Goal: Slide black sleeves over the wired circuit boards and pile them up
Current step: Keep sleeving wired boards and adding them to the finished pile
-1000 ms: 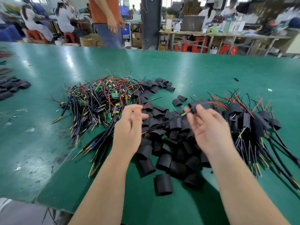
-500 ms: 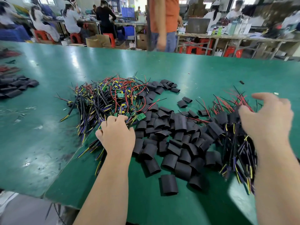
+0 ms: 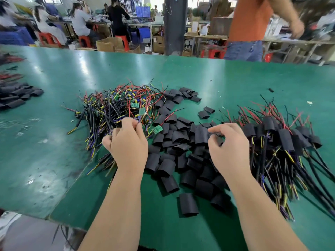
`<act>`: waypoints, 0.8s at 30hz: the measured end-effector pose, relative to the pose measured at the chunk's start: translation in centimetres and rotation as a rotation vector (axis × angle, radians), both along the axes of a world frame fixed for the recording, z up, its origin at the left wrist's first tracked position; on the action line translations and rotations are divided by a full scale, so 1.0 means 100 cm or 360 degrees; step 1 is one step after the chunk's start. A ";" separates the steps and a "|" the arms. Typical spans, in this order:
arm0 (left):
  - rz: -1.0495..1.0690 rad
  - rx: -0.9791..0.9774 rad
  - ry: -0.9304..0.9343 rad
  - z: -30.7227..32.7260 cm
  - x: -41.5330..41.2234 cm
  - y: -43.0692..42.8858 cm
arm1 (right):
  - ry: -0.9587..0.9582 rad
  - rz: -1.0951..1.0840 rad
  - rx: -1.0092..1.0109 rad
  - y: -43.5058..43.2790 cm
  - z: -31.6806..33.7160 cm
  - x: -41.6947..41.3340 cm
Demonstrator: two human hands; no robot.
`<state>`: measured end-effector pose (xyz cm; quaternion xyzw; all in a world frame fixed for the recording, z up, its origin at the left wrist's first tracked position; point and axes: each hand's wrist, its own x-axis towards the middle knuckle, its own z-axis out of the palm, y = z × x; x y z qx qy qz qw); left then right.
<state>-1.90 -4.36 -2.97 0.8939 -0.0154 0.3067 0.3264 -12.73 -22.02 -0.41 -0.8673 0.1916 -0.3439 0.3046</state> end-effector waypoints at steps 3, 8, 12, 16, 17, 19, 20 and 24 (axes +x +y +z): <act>-0.0260 -0.0166 -0.0222 0.003 -0.005 -0.001 | -0.0045 0.0132 0.0254 0.009 0.000 -0.001; -0.1033 -0.0191 -0.0272 0.009 -0.017 -0.010 | -0.0122 0.0727 0.1693 0.028 0.002 0.010; -0.1345 -0.0039 -0.0148 0.006 -0.026 -0.022 | -0.0262 0.0670 0.1866 0.024 -0.001 0.017; -0.1387 -0.0103 0.0116 0.004 -0.029 -0.023 | -0.0213 0.0583 0.1638 0.019 -0.001 0.016; -0.1359 -0.0094 0.0181 0.003 -0.029 -0.023 | -0.0188 0.0617 0.1599 0.019 -0.002 0.015; -0.1264 -0.0012 0.0250 0.002 -0.027 -0.023 | -0.0087 0.0654 0.1369 0.019 -0.003 0.013; -0.1221 0.0018 0.0270 0.002 -0.026 -0.024 | -0.0021 0.0661 0.1187 0.019 -0.003 0.011; -0.1136 -0.0044 0.0250 0.003 -0.023 -0.024 | 0.0054 0.0703 0.0634 0.015 -0.002 0.007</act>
